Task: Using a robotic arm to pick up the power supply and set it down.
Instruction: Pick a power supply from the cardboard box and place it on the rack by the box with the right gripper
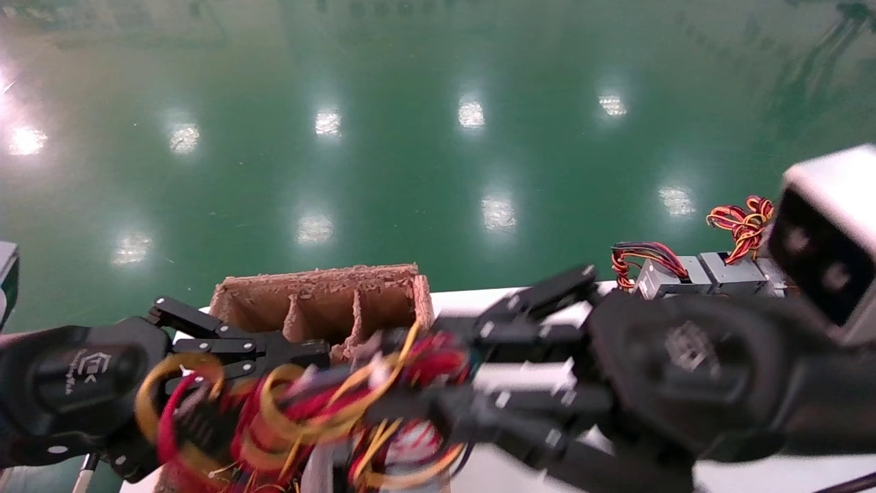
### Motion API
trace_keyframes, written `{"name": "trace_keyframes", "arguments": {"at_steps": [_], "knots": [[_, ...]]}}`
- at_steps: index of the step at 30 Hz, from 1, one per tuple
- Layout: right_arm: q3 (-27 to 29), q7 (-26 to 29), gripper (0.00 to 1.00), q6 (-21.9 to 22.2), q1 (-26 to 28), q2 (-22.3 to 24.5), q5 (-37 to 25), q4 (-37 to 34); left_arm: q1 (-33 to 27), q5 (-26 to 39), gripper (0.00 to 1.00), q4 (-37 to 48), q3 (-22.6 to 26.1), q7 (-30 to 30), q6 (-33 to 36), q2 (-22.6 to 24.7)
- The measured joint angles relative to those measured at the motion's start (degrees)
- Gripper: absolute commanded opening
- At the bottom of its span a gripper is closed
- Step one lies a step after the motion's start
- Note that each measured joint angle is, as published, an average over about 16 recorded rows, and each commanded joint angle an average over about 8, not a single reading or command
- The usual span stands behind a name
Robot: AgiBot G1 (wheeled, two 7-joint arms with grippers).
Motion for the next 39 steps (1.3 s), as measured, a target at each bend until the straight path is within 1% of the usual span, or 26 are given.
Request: {"name": "trace_keyframes", "arguments": {"at_steps": [7, 15, 20, 27, 33, 39], "knots": [[1.0, -1.0, 0.0, 0.0, -1.1, 3.8, 7.8, -4.9, 0.0, 0.0, 0.0, 0.0, 0.0, 0.0, 0.0, 0.0], [3.1, -2.1, 0.0, 0.1, -5.0, 10.0, 15.1, -11.0, 0.0, 0.0, 0.0, 0.0, 0.0, 0.0, 0.0, 0.0], [3.7, -2.6, 0.0, 0.9, -8.0, 14.2, 17.0, -15.1, 0.0, 0.0, 0.0, 0.0, 0.0, 0.0, 0.0, 0.0], [3.3, -2.5, 0.0, 3.5, -12.5, 19.1, 17.7, -21.3, 0.0, 0.0, 0.0, 0.0, 0.0, 0.0, 0.0, 0.0], [2.6, -1.8, 0.0, 7.2, -16.3, 21.5, 18.5, -25.8, 0.0, 0.0, 0.0, 0.0, 0.0, 0.0, 0.0, 0.0], [2.1, -1.6, 0.0, 10.9, -19.7, 22.7, 19.6, -27.9, 0.0, 0.0, 0.0, 0.0, 0.0, 0.0, 0.0, 0.0]]}}
